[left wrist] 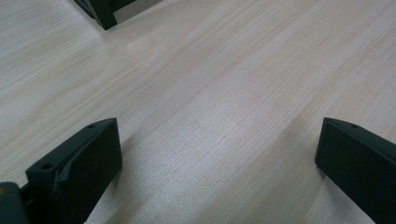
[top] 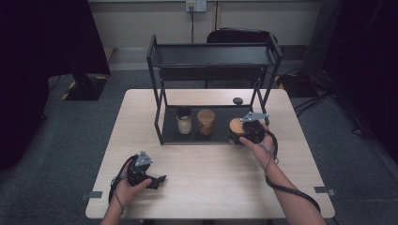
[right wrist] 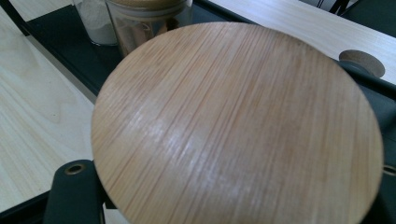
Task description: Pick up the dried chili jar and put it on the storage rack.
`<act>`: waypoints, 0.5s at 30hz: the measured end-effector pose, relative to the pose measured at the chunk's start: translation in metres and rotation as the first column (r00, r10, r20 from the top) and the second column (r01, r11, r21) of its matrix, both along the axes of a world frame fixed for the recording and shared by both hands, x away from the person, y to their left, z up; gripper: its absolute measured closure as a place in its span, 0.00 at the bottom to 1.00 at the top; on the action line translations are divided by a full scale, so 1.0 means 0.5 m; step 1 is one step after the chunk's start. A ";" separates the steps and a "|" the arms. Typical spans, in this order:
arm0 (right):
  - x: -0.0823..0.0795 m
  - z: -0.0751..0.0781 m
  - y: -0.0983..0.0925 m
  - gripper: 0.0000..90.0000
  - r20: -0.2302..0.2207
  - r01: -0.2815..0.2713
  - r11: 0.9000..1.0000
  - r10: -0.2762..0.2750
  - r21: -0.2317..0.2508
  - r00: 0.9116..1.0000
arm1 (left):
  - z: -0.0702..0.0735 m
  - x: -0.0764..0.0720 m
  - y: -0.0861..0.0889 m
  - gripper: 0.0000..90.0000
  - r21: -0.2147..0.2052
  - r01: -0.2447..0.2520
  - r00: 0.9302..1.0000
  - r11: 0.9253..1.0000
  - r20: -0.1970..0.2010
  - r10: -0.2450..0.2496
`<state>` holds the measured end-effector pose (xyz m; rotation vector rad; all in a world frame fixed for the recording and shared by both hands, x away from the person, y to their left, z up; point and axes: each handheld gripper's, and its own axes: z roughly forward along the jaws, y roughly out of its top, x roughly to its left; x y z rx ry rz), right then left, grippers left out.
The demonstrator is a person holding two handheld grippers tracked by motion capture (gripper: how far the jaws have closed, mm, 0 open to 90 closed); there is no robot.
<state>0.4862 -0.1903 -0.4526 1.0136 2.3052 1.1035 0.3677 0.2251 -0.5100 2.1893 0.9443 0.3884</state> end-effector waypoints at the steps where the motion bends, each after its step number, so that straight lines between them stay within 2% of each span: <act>1: 0.001 0.000 0.000 0.29 0.001 0.002 1.000 -0.002 0.002 1.000 | 0.000 0.000 0.000 0.00 0.000 0.000 1.000 1.000 0.000 0.000; 15: 0.024 0.000 -0.001 0.29 0.001 0.023 1.000 -0.023 0.019 1.000 | 0.000 0.000 0.000 0.00 0.000 0.000 1.000 1.000 0.000 0.000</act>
